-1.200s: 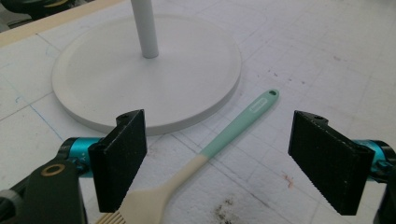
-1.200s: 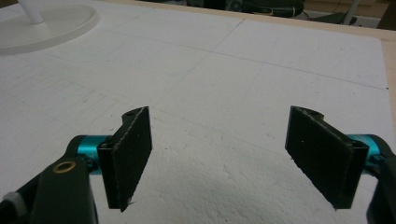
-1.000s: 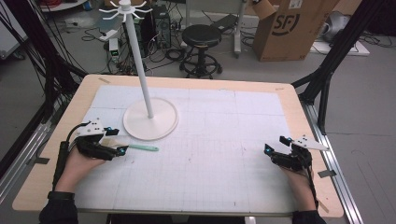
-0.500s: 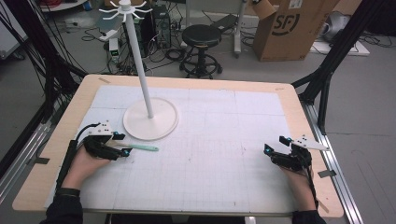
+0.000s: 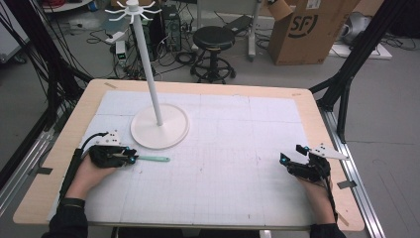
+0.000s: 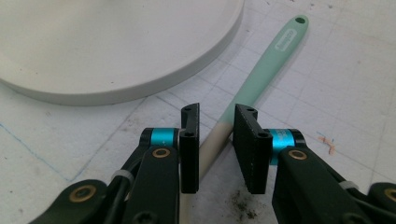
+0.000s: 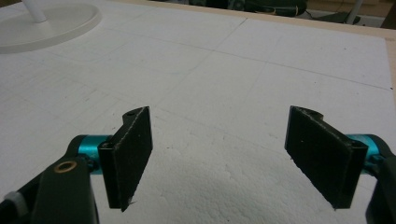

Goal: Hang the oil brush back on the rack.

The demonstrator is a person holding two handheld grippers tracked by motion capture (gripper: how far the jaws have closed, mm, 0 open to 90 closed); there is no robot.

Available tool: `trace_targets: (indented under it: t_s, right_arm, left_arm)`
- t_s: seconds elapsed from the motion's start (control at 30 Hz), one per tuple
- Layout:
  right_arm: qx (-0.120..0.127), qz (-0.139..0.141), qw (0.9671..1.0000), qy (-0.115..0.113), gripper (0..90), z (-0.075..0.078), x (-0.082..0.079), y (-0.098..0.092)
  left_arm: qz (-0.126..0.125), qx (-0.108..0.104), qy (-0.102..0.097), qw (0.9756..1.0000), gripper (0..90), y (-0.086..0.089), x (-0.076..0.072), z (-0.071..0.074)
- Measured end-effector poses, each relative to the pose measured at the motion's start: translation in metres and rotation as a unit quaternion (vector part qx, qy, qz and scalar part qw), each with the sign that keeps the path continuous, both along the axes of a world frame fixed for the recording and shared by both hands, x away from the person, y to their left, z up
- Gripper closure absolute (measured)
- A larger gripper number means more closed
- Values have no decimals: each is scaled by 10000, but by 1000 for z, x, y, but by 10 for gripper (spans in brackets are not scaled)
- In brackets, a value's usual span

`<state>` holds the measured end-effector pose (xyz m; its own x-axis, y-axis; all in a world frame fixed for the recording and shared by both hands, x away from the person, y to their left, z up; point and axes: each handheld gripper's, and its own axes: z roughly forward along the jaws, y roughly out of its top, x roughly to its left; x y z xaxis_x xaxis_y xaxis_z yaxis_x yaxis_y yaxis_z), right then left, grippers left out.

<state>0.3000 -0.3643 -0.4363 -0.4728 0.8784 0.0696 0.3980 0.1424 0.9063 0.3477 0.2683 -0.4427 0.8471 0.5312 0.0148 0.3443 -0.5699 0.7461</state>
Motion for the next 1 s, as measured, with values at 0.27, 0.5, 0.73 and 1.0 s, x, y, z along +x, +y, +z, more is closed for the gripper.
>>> trace_targets:
  t_s: [0.27, 0.5, 0.73, 1.0]
  right_arm:
    - [12, -5, 10000, -1, 227, 0, 0, 0]
    - [15, 9, 10000, 7, 228, 0, 0, 0]
    - [15, 15, 10000, 2, 228, 0, 1, 0]
    - [-2, 29, 10000, -1, 231, -1, 2, 1]
  left_arm:
    - [-39, -128, 31, 9999, 735, 3, 1, -2]
    - [-193, -117, 26, 9997, 771, 2, 0, -1]
    - [-356, -60, 55, 9993, 797, 0, -3, 0]
    - [-377, -246, 127, 9989, 797, 2, 0, -3]
